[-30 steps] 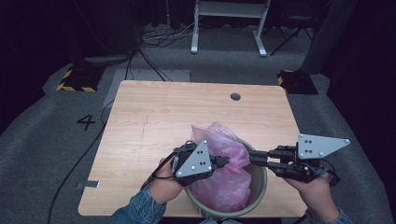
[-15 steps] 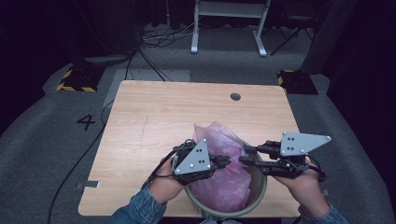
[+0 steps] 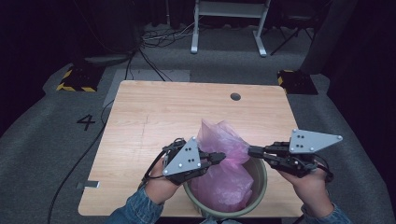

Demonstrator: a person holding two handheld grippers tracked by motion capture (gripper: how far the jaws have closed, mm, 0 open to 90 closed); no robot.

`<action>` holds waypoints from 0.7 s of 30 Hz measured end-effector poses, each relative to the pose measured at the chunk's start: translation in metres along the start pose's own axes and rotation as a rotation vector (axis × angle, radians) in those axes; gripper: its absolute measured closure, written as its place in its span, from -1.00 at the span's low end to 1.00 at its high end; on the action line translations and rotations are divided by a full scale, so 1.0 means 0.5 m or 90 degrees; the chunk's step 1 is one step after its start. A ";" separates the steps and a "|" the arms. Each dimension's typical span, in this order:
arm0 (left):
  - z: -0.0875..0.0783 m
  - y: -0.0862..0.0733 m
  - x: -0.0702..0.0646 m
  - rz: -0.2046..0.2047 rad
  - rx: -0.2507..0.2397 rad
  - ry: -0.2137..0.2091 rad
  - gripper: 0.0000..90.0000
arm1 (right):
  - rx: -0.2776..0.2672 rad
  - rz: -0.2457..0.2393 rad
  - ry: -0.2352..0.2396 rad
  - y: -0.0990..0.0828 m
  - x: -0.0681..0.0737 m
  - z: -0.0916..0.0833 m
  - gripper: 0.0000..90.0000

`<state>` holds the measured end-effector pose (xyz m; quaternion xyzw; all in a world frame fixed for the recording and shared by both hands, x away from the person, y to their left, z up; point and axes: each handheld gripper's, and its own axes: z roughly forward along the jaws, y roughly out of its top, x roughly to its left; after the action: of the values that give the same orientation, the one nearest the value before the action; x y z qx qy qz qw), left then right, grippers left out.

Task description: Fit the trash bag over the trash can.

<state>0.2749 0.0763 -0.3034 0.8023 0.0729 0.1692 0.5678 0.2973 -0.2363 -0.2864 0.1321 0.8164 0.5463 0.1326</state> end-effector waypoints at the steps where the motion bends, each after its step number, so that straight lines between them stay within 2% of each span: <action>1: -0.007 -0.002 0.002 -0.002 -0.001 0.003 1.00 | -0.001 0.001 -0.006 0.000 -0.004 -0.008 1.00; 5: -0.043 -0.017 0.009 -0.015 -0.008 0.018 1.00 | -0.004 0.009 -0.039 -0.003 -0.020 -0.045 1.00; 13: -0.133 -0.052 0.022 -0.045 -0.041 0.058 1.00 | -0.004 0.011 -0.070 -0.003 -0.028 -0.085 1.00; 16: -0.161 -0.070 0.021 -0.047 -0.056 0.060 1.00 | 0.003 0.017 -0.078 -0.007 -0.033 -0.099 1.00; 21: -0.180 -0.106 0.023 -0.060 -0.037 0.065 1.00 | 0.022 0.033 -0.092 -0.031 -0.040 -0.120 1.00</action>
<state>0.2577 0.1781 -0.3241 0.7717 0.1345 0.1848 0.5935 0.2933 -0.3008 -0.2773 0.1945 0.8105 0.5242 0.1743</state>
